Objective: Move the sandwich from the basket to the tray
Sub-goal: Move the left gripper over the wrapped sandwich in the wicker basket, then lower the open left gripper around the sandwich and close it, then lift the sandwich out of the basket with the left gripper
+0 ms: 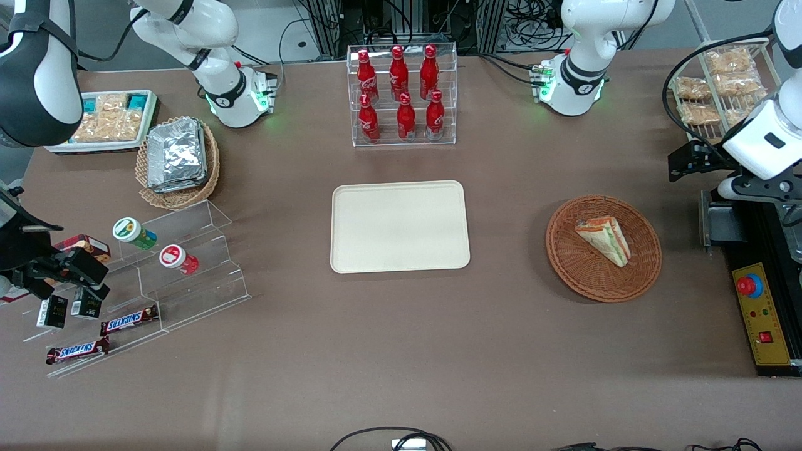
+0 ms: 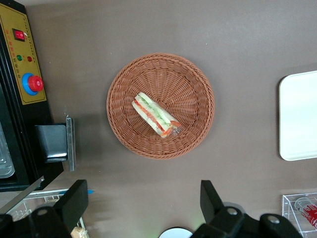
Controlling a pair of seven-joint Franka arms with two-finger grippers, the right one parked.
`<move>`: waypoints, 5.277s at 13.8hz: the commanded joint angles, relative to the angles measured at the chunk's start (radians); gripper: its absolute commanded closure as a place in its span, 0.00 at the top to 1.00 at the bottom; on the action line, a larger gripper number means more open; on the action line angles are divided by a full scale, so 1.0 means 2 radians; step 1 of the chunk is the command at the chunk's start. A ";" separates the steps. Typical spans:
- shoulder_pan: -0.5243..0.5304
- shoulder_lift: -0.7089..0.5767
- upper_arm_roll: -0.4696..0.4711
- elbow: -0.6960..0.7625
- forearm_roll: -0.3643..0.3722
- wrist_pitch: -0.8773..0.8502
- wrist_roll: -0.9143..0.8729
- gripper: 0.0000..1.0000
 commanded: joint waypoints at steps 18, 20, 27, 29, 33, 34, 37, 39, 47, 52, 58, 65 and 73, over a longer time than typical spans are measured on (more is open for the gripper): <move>0.007 -0.007 -0.003 -0.256 0.009 0.243 -0.280 1.00; 0.007 -0.007 -0.003 -0.281 0.009 0.274 -0.328 1.00; 0.007 0.003 -0.003 -0.339 0.009 0.378 -0.400 1.00; 0.007 0.003 -0.003 -0.365 0.009 0.414 -0.422 1.00; 0.008 0.022 -0.002 -0.394 0.009 0.478 -0.437 1.00; 0.008 0.027 -0.002 -0.400 0.009 0.491 -0.437 1.00; 0.009 0.046 0.006 -0.419 0.008 0.541 -0.438 1.00; 0.009 0.063 0.012 -0.426 0.008 0.572 -0.438 1.00; 0.004 0.091 0.019 -0.428 0.008 0.600 -0.467 1.00; 0.002 0.102 0.019 -0.428 0.010 0.600 -0.467 0.00; 0.001 0.085 0.018 -0.425 0.010 0.586 -0.466 0.00; 0.000 0.017 0.004 -0.372 0.013 0.436 -0.381 0.00; -0.001 0.016 -0.075 -0.315 0.012 0.374 -0.244 0.00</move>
